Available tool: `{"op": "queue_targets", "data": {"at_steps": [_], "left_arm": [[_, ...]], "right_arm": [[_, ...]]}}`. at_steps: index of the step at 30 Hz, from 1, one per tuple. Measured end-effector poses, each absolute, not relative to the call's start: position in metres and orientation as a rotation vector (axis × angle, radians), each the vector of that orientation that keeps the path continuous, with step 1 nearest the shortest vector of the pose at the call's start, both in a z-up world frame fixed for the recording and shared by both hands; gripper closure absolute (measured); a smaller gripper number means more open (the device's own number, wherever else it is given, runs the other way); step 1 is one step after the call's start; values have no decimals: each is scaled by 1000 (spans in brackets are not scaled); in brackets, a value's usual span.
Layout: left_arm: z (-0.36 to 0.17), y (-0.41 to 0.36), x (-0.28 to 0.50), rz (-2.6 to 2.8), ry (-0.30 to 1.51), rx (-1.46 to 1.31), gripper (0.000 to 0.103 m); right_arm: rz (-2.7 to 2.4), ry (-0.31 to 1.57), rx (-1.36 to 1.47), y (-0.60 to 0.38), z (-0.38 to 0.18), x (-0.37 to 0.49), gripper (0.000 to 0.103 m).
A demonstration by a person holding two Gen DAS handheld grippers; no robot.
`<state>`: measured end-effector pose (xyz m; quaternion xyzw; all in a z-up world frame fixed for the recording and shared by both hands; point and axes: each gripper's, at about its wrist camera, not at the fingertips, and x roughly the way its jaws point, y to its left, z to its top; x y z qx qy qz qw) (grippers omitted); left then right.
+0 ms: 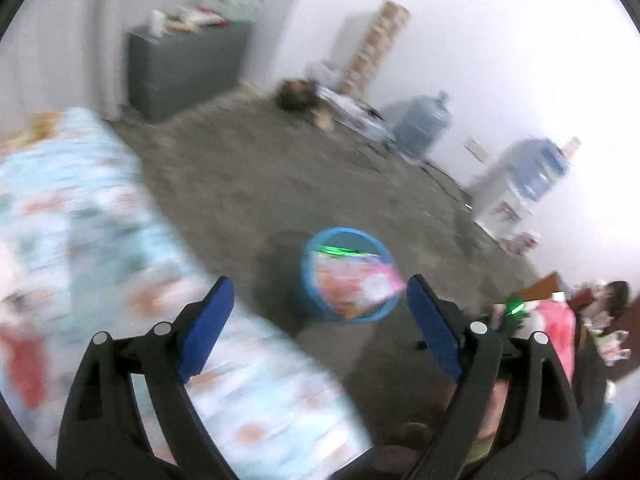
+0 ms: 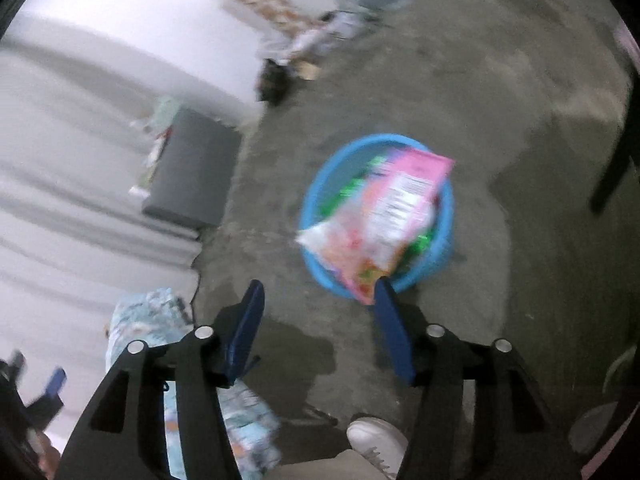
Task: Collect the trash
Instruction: 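Return to the bed and grasp the white tissue with the right gripper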
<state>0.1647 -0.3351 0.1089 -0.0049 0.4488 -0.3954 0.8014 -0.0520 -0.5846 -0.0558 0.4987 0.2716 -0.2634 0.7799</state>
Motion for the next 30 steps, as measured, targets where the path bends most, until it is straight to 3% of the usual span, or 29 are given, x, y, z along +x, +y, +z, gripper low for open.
{"op": "queue_targets", "data": {"at_steps": [11, 17, 22, 28, 30], "left_arm": [[86, -81, 127, -413, 859, -229, 20], [55, -20, 108, -317, 869, -357, 19], [46, 7, 103, -265, 855, -398, 19], [41, 25, 99, -247, 848, -433, 19], [40, 29, 99, -238, 843, -446, 19]], "right_arm": [[-180, 752, 801, -465, 48, 54, 39], [111, 872, 665, -356, 68, 135, 39], [275, 1019, 524, -253, 51, 191, 39], [254, 1031, 407, -201, 51, 246, 39], [251, 1045, 377, -192, 51, 265, 31]]}}
